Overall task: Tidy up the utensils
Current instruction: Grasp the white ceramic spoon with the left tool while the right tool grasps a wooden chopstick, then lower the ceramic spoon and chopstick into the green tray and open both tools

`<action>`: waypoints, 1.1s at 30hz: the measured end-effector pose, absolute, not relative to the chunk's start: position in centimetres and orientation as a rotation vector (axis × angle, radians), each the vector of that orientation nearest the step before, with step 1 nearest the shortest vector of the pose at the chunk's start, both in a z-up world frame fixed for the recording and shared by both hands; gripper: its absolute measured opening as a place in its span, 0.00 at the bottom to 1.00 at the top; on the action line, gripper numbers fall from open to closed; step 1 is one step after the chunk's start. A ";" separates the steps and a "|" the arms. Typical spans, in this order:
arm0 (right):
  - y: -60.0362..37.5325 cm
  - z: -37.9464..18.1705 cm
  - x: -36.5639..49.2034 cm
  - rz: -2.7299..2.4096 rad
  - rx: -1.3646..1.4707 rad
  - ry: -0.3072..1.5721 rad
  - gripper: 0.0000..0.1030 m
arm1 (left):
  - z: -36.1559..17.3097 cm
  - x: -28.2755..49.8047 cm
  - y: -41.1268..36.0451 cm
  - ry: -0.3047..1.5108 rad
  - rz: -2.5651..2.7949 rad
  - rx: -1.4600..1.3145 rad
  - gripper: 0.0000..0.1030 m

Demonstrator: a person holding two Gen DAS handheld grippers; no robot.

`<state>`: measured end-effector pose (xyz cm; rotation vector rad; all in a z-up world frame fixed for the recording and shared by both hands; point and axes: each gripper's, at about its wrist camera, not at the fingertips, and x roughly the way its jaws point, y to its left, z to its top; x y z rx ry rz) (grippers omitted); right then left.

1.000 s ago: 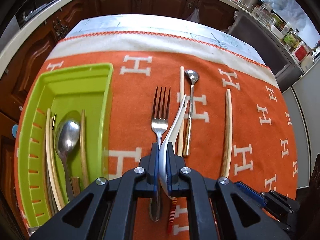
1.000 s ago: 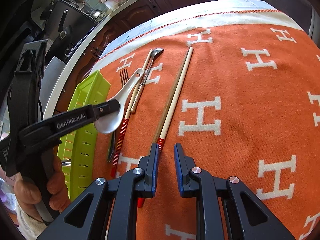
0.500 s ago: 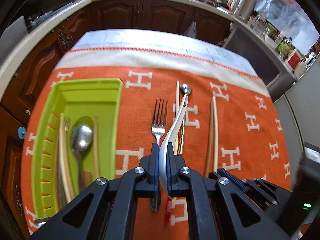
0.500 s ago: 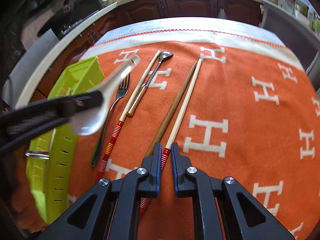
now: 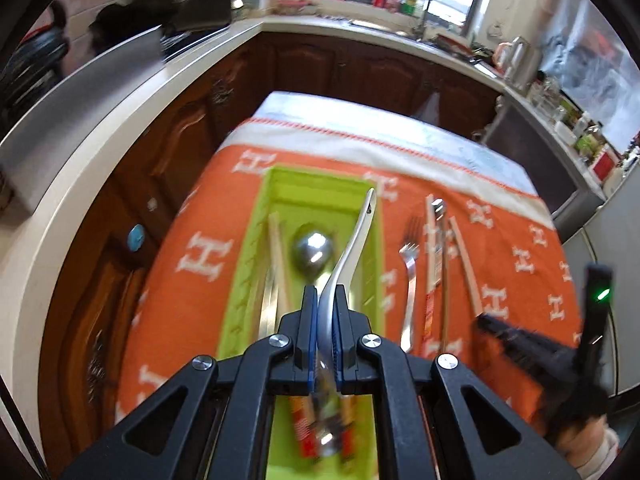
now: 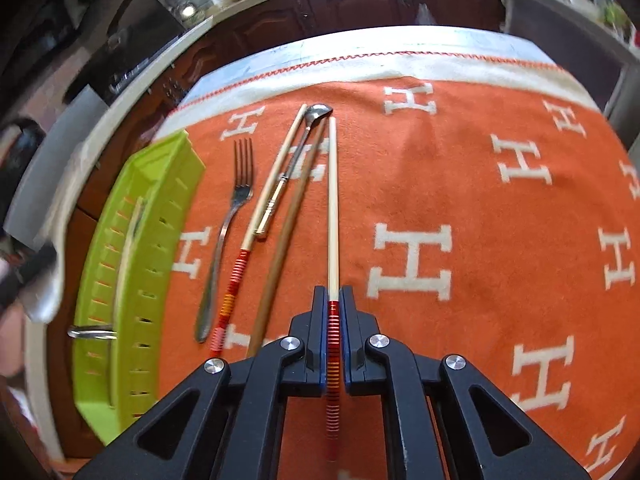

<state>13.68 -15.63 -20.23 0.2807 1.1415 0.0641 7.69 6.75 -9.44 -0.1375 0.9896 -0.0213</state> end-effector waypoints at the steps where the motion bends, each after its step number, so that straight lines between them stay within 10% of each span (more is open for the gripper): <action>1: -15.6 -20.0 13.5 0.071 0.293 1.137 0.04 | -9.9 7.3 7.3 1.004 -0.007 -0.139 0.04; 6: -14.8 -18.0 12.3 0.116 0.339 1.106 0.04 | -13.2 5.8 9.3 1.095 0.036 -0.165 0.06; 14: -12.8 -14.3 10.5 0.183 0.391 1.071 0.04 | -13.1 4.7 8.7 1.057 0.042 -0.105 0.47; 33: -12.9 -17.4 12.5 0.162 0.455 1.186 0.07 | -11.4 3.4 9.5 0.987 0.029 -0.122 0.48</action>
